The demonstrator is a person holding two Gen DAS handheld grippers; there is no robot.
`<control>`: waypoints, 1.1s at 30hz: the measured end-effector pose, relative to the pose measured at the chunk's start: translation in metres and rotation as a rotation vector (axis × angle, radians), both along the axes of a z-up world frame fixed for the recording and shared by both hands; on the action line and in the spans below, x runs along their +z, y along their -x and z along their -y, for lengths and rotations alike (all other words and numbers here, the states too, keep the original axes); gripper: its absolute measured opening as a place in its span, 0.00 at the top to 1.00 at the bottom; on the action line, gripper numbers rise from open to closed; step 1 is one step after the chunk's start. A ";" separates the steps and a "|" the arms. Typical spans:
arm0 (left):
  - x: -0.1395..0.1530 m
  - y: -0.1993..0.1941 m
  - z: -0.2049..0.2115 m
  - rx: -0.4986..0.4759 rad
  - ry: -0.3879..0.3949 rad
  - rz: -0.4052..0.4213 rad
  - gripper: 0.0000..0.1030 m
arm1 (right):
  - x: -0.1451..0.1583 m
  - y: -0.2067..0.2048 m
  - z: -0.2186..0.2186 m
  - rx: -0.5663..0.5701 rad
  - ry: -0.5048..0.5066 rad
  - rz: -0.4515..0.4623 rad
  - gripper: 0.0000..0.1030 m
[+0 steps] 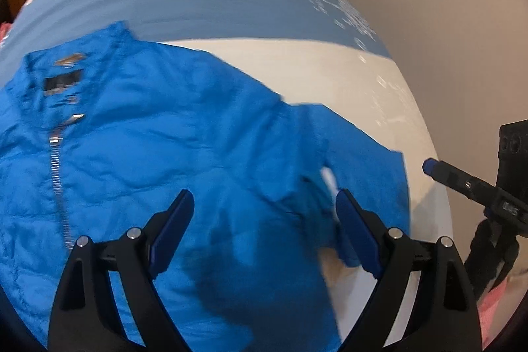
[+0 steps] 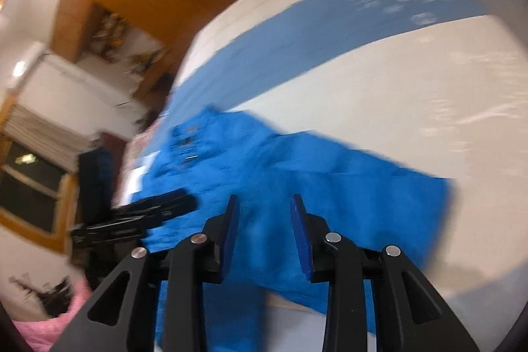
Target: Fold large clothes
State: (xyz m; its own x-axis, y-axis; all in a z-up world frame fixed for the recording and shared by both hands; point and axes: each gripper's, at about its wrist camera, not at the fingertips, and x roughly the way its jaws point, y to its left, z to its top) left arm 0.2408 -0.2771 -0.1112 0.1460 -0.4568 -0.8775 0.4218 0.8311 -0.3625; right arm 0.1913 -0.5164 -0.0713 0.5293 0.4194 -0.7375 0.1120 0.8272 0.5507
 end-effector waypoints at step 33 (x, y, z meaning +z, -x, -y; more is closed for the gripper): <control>0.057 0.032 -0.055 0.030 0.104 0.072 0.82 | -0.035 0.004 0.014 -0.083 0.041 -0.064 0.68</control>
